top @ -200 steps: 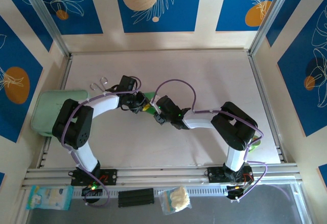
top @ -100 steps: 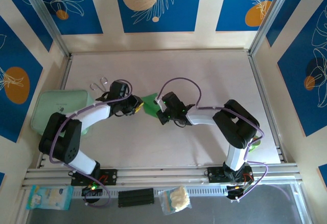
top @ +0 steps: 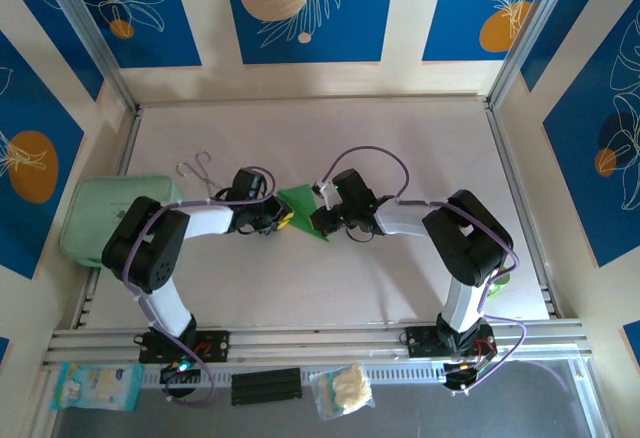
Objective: Fold a paper plane with a square sheet of paper (pick it up from the middle)
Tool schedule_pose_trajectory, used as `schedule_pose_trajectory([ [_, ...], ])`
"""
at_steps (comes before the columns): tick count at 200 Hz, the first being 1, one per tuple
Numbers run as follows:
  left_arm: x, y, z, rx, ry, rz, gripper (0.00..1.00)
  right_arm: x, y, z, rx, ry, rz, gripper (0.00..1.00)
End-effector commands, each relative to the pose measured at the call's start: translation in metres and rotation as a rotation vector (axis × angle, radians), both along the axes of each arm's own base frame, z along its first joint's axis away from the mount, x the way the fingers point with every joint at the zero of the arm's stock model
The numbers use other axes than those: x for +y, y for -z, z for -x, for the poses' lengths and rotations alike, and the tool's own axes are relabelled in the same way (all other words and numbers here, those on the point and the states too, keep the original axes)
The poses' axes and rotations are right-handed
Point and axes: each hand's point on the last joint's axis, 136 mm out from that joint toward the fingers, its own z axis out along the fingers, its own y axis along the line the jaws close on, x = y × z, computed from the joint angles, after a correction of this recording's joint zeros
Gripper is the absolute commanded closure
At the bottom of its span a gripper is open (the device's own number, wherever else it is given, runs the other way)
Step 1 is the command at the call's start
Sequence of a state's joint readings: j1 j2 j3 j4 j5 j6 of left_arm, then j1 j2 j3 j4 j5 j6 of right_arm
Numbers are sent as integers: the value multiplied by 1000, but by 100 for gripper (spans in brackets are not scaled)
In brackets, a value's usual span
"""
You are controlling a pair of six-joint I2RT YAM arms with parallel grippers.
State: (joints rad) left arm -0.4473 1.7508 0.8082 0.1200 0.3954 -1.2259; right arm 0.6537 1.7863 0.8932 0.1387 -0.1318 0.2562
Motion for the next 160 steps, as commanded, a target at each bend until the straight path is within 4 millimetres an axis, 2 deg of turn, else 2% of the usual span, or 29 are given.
schedule_pose_trajectory([
  [1,-18,-11,-10,-35,41,48,78,2,5,7,41,-20,-16,96],
  [54,-20,4,-1,20,51,17,76,0,11,5,-17,-17,55,94],
  [80,-18,11,4,50,48,-1,75,2,12,5,-46,-25,89,90],
  [160,-11,22,12,97,51,-50,75,0,11,6,-170,14,212,69],
])
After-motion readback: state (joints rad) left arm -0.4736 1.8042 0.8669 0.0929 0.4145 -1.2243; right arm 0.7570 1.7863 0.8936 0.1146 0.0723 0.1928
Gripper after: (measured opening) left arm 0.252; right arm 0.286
